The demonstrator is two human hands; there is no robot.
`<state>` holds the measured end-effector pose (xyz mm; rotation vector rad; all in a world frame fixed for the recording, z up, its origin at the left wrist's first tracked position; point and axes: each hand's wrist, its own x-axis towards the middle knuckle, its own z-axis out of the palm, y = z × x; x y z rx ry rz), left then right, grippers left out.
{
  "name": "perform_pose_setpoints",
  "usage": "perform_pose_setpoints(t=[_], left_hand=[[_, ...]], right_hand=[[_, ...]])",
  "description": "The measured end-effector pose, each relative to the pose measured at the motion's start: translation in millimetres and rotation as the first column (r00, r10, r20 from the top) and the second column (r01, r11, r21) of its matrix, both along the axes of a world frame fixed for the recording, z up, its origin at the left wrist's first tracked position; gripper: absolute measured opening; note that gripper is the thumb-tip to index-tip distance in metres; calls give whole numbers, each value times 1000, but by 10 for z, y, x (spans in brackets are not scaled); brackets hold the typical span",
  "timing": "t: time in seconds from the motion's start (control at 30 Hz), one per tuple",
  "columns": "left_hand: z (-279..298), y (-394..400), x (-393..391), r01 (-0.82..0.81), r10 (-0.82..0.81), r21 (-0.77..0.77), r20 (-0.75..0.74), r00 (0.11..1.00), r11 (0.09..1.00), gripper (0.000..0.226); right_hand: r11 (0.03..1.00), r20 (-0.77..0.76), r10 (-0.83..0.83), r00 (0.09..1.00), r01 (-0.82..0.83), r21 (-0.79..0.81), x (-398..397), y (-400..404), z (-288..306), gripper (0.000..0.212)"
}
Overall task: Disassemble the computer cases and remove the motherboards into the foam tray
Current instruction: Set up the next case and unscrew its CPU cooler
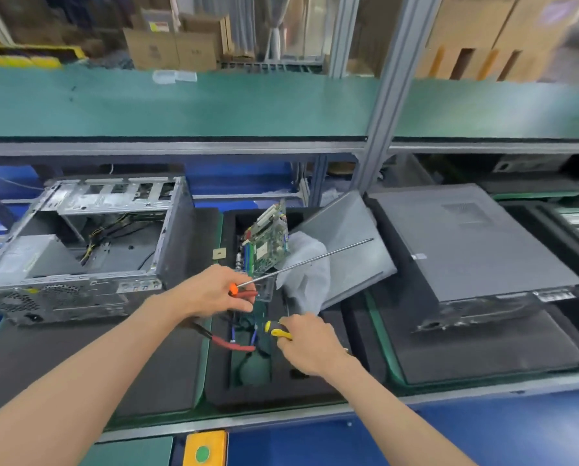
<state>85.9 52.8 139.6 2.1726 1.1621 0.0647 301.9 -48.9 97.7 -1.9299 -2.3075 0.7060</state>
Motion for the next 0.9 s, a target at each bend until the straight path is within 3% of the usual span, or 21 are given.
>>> perform_pose_setpoints(t=[0.23,0.4,0.53,0.77,0.9], left_hand=[[258,151,449,88,-89,108,8,996,990,12],[375,156,732,146,-149,166,5,989,975,14],[365,105,920,140,-146,105,46,988,985,11],[287,-60,1166,201,-205,122,18,979,972,14],[200,-118,1256,218,-221,89,20,975,972,13]], right_hand=[[995,-10,-79,997,80,65,247,121,161,7],[991,41,-98,994,94,90,396,156,181,19],[993,47,-99,994,96,68,501,113,182,10],[999,80,-31,996,29,28,641,-9,155,24],[1000,67,-3,998,3,3,718,-53,126,10]])
